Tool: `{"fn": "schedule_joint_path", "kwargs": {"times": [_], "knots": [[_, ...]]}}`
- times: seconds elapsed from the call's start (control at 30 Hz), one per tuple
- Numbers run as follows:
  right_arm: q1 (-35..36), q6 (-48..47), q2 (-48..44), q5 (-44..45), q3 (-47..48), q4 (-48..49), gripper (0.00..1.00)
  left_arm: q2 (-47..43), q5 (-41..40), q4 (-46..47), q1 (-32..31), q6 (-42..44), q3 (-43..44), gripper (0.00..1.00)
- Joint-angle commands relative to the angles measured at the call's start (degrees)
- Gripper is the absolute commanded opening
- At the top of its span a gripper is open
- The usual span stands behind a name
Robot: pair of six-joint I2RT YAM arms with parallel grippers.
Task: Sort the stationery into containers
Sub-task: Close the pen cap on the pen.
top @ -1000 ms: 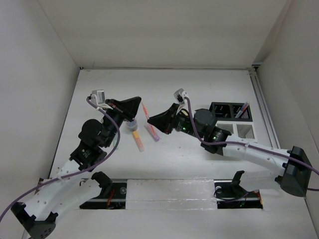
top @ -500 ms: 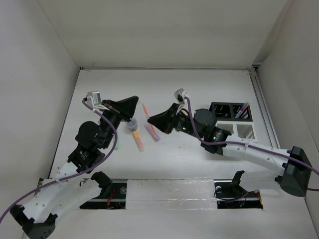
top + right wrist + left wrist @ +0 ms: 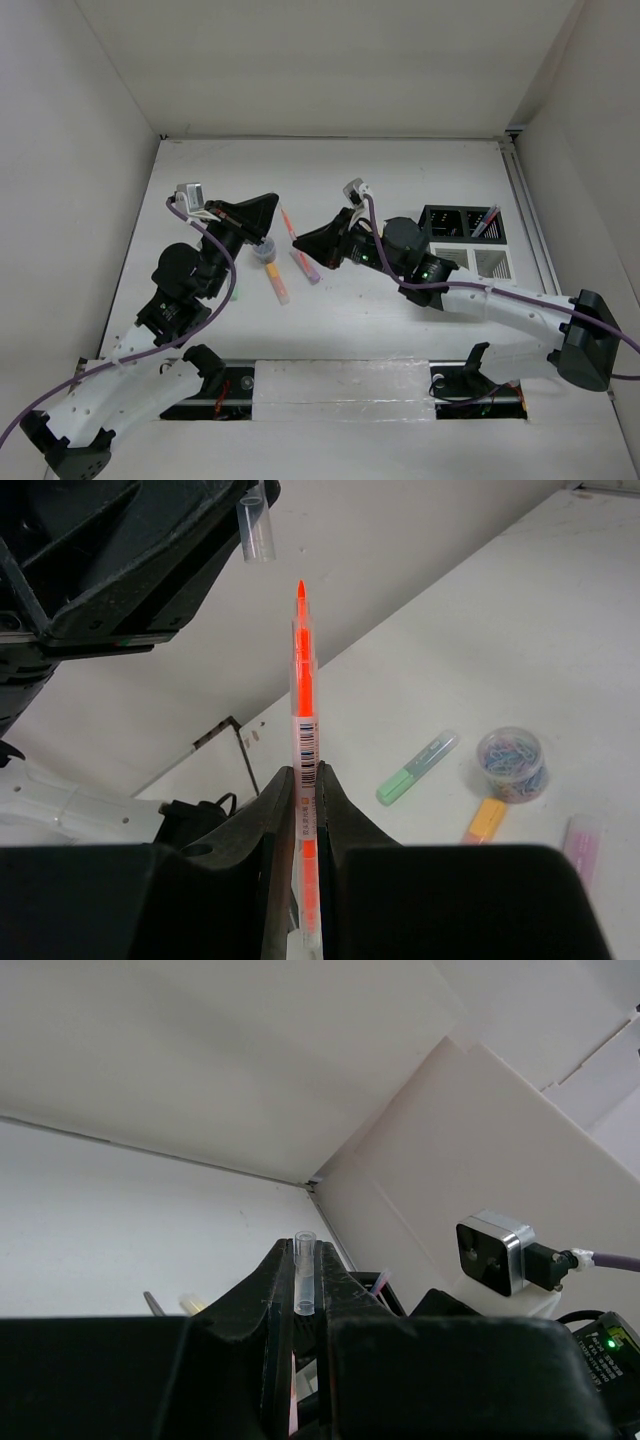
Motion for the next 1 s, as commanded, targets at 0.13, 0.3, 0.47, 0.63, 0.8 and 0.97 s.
{"fn": "schedule_joint_path", "kwargs": {"times": [0.13,0.3,0.47,0.63,0.8,0.97], "knots": [[0.5,-0.6,-0.6,-1.0,3.3,2.2,0.0,-0.3,-0.3,3.1,-0.2,0.3,-0.2,0.0],[0.5,-0.6,-0.6,-1.0,3.8,2.2,0.0,-0.3,-0.3,3.1,-0.2,0.3,-0.2,0.0],[0.5,-0.6,-0.6,-1.6,4.4,2.2,0.0,0.9,-0.3,2.6,-0.2,0.3,-0.2,0.0],[0.5,-0.6,-0.6,-1.6,4.4,2.2,0.0,1.4,0.9,3.1,-0.2,0.3,-0.2,0.0],[0.5,-0.6,-0.6,-2.1,4.9,2.2,0.0,1.9,0.9,3.1,-0.2,0.3,-0.2,0.0],[0.5,0.0,-1.8,-3.2,4.9,2.2,0.0,1.9,0.9,3.1,-0.2,0.8,-0.7,0.0]]}}
